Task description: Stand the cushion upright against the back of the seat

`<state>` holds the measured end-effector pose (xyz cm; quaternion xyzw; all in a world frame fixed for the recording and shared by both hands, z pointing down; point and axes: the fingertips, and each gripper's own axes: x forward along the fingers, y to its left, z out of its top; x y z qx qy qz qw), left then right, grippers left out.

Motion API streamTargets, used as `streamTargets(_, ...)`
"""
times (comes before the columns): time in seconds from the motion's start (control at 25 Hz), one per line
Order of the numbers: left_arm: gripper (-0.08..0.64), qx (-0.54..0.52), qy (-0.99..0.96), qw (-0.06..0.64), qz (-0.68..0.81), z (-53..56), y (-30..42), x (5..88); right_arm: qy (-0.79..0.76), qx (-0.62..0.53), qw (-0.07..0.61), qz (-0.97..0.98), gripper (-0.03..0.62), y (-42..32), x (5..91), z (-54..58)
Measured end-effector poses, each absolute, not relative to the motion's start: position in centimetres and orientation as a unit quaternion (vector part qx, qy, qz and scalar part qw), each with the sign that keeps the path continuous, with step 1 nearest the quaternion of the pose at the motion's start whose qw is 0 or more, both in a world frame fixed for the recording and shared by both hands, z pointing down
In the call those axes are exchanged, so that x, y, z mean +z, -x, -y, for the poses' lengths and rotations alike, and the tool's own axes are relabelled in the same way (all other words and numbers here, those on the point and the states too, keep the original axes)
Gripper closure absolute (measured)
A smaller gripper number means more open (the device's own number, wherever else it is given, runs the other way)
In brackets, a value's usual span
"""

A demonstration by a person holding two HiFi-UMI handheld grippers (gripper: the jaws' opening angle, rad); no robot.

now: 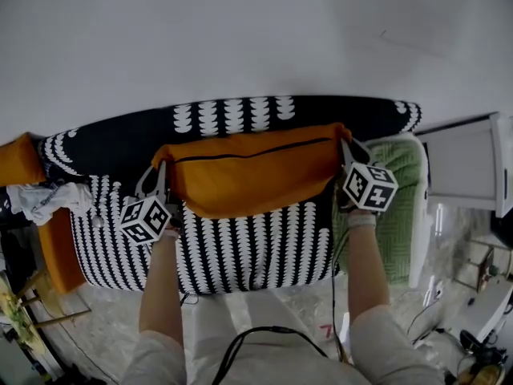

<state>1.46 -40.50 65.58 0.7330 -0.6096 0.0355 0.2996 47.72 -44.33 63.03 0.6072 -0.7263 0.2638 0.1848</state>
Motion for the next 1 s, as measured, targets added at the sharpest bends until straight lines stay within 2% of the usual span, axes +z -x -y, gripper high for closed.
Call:
streamTargets(0.28, 0.505, 0.035, -0.733, 0.283, 0.617, 40.3, -1.1, 64.9, -0.617, 0.258, 0.153, 0.727, 0.548, -48.0, 62.0, 44.3)
streamTargets(0.4, 0.478, 0.035, -0.730, 0.275, 0.625, 40.2, -0.9, 64.5, -0.627, 0.251, 0.147, 0.723, 0.541, -48.1, 61.8, 44.1)
streamTargets(0.48, 0.448, 0.031, -0.729, 0.272, 0.628, 40.2, -0.7, 64.2, -0.635, 0.251, 0.138, 0.718, 0.519, -48.5, 61.6, 44.0)
streamTargets(0.6, 0.395, 0.024, -0.729, 0.267, 0.630, 40.0, -0.3, 63.7, -0.640, 0.260, 0.121, 0.713, 0.437, -49.2, 61.4, 43.9)
streamTargets(0.72, 0.376, 0.021, -0.732, 0.261, 0.629, 39.6, -0.1, 63.3, -0.633, 0.268, 0.100, 0.720, 0.370, -49.3, 60.9, 43.7)
streamTargets(1.0, 0.373, 0.012, -0.734, 0.260, 0.627, 37.8, -0.4, 62.9, -0.636, 0.259, 0.089, 0.722, 0.353, -49.1, 60.4, 42.0)
